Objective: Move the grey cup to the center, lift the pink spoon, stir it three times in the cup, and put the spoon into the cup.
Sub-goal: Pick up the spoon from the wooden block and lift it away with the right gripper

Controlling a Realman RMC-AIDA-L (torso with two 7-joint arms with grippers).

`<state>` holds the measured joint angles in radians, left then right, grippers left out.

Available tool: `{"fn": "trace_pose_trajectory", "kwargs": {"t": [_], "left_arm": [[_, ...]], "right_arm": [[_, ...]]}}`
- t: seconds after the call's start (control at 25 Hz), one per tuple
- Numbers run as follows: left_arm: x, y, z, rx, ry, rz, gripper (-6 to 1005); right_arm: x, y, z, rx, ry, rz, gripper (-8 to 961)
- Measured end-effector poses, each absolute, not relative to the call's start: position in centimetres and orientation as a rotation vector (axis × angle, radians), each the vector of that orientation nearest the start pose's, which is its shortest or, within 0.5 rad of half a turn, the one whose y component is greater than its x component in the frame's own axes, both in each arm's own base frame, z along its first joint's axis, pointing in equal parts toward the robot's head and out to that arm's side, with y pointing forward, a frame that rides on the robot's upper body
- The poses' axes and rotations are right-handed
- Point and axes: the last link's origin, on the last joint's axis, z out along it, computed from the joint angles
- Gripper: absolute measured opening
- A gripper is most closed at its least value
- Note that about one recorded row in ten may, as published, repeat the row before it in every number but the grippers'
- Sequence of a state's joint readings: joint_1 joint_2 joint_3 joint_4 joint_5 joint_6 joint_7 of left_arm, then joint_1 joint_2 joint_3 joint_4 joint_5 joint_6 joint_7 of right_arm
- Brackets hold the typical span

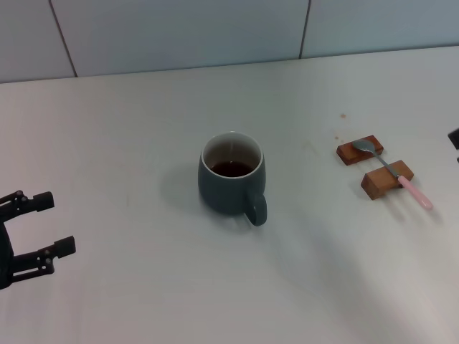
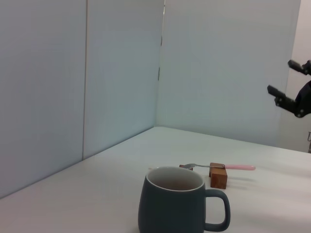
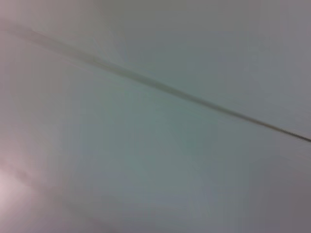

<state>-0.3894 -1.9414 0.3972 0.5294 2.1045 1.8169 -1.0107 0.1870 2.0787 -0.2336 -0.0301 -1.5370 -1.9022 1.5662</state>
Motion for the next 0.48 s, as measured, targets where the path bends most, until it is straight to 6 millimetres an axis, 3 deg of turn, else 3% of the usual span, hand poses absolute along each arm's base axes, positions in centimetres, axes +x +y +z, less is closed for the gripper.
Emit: {"fn": "trace_pose_trajectory", "kwargs": {"t": [0.28, 0.48], "left_arm": [[-32.8, 26.3, 6.5, -2.615, -0.378, -0.802, 829], [-33.1, 26.0, 7.1, -2.574, -0.374, -0.822, 829]], "right_arm": [[34.9, 18.3, 0.2, -1.114, 1.723, 1.962, 662], [35.7, 18.0, -0.1, -1.073, 1.771, 1.908, 662]]}}
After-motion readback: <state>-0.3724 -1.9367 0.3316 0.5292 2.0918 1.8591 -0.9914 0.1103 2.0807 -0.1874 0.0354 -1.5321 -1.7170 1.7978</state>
